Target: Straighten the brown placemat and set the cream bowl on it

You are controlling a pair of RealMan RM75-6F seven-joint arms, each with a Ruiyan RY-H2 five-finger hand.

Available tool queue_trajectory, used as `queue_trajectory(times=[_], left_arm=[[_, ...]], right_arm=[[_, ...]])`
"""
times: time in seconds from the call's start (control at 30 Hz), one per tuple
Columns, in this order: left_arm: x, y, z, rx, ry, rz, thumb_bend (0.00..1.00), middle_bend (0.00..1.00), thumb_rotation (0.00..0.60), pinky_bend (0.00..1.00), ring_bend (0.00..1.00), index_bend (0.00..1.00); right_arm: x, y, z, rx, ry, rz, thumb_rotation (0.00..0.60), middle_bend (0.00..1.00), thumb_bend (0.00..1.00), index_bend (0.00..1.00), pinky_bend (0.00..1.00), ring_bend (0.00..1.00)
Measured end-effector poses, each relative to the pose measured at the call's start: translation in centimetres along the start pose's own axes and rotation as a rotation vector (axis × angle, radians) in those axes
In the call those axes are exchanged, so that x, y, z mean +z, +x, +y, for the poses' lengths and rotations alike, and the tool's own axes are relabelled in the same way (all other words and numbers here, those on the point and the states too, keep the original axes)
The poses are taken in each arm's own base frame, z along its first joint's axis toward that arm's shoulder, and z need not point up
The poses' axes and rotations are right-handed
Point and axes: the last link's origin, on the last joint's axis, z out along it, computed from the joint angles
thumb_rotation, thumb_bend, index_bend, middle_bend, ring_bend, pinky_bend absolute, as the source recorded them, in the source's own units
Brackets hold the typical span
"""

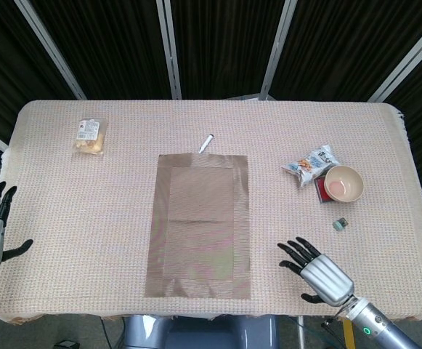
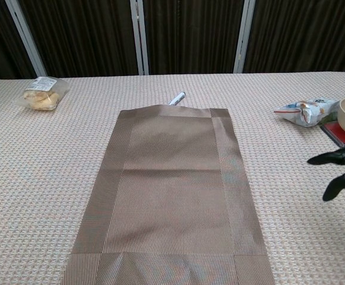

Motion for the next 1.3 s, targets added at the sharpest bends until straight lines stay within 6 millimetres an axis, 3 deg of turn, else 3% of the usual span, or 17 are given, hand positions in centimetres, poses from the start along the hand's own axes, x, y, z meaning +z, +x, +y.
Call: queue_trajectory(times=[0.17,0.37,0.67,0.87,1.3], left_arm=[[0.1,-0.5,0.0,0.005,-0.007,-0.008,0.02,0.0,0.6,0.0,0.0,0.0],[0.4,-0.7,0.2,0.005,-0.023,-0.014,0.02,0.0,0.6,0.0,0.0,0.0],[1.1,-1.0,0.3,-0.002,-0.04,-0.02,0.02,0.0,0.6,0.0,0.0,0.0],[1.1,-1.0,0.0,-0.012,-0.035,-0.026,0.03,0.0,0.6,0.0,0.0,0.0],[1.3,-1.3,0.0,-0.01,-0.038,-0.034,0.03,0.0,0.6,0.0,0.0,0.0]], right_arm=[[2.0,-1.0,-2.3,-0.029,0.084,-0.047,0.6,0.0,0.0,0.3,0.0,0.0],[5.1,-1.7,-5.5,-0.096,0.176,-0.042,0.6,0.0,0.07,0.32,0.0,0.0],[7.1,-2.8,-7.7,-0.125,0.212,-0.06,0.6,0.0,0.14,0.34,0.0,0.0],[8.2,-3.8,-8.3,-0.173,0.227,-0.067,0.6,0.0,0.14,0.34,0.0,0.0],[8.7,-5.1,-7.4,-0.233,0.233,-0.083,0.6,0.0,0.14,0.34,0.0,0.0]])
